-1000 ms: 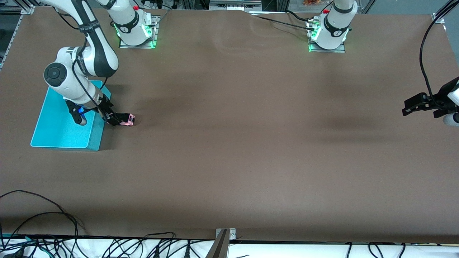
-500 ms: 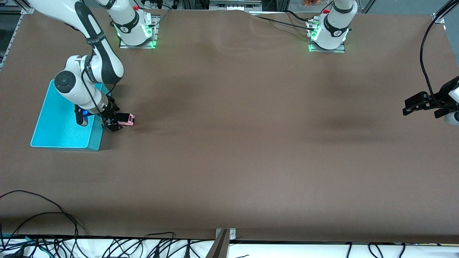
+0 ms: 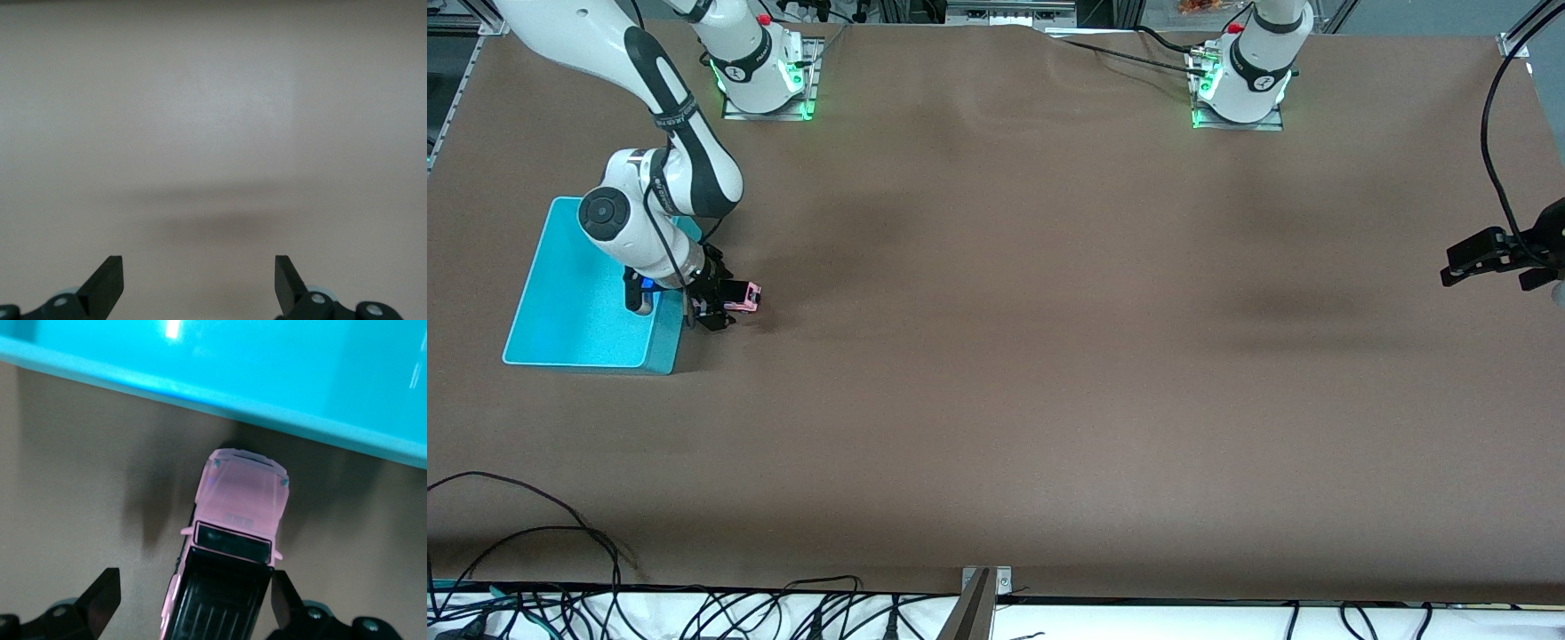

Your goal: Wind and store pink jeep toy

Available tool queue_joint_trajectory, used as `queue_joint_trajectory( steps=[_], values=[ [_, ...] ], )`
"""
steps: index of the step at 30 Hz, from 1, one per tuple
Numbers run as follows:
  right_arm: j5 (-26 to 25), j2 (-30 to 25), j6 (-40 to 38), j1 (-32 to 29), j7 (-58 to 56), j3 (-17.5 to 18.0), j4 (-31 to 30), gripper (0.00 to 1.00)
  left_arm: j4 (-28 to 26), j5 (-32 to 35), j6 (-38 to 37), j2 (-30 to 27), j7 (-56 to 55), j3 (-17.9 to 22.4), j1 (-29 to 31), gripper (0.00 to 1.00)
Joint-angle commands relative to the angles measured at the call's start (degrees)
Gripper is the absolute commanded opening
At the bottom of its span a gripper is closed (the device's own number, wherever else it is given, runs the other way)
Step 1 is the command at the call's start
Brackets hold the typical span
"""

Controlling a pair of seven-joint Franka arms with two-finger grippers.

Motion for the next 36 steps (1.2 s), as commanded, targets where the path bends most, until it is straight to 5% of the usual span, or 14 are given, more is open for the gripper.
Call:
queue_joint_trajectory(
  steps=[1, 6, 10, 21, 36],
  values=[
    [0.67, 0.26, 0.72, 0.23, 1.57, -0.07, 0.37, 0.45, 0.75, -1.74, -0.98, -0.3, 0.7, -0.12, 0.38, 1.0],
    [0.49, -0.53, 0.46, 0.32, 1.57, -0.07, 0.46, 0.11, 0.75, -1.74, -0.98, -0.39, 0.7, -0.03, 0.46, 1.0],
    [0.49, -1.5, 0.2, 0.32, 1.66, -0.07, 0.46, 0.0, 0.75, -1.65, -0.71, -0.3, 0.7, 1.01, -0.94, 1.0],
    [0.14, -4.83, 0.11, 0.23, 0.52, 0.11, 0.72, 0.0, 0.22, -6.92, -0.71, -1.62, 0.26, 16.48, -13.77, 1.0],
    [-0.13, -10.2, -0.33, 0.14, -5.01, 0.11, 1.77, 0.0, 0.4, -7.72, -0.89, -1.71, 0.52, 16.31, -14.04, 1.0]
  ],
)
